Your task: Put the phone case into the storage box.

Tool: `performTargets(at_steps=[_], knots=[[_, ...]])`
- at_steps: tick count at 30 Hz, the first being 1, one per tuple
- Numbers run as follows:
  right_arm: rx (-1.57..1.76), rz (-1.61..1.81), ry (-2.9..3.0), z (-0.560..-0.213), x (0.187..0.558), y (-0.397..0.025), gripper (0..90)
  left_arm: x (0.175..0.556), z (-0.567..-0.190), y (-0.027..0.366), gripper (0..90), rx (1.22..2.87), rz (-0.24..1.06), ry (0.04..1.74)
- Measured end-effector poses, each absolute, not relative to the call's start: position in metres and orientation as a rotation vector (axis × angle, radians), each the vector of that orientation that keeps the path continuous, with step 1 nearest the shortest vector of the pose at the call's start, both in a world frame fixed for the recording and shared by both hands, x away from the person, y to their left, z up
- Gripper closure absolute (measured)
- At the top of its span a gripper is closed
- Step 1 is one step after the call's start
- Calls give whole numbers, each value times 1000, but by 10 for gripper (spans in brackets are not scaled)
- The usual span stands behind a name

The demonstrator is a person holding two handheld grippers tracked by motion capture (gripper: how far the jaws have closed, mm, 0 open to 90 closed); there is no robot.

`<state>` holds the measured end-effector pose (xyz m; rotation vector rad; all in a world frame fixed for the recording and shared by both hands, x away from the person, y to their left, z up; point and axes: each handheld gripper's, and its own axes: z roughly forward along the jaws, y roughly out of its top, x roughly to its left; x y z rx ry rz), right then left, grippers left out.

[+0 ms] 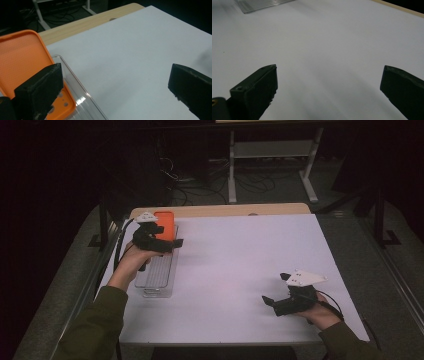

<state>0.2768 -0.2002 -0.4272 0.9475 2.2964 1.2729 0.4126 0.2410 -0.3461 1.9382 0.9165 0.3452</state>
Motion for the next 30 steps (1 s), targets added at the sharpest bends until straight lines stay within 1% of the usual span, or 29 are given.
performTargets(at_steps=[15, 30], knots=[[972, 1302, 2298, -414, 290, -199, 6, 371, -354, 241, 0, 1972, 329, 800], [965, 1339, 2282, -403, 294, -198, 6, 345, -371, 243, 0, 1990, 317, 792]])
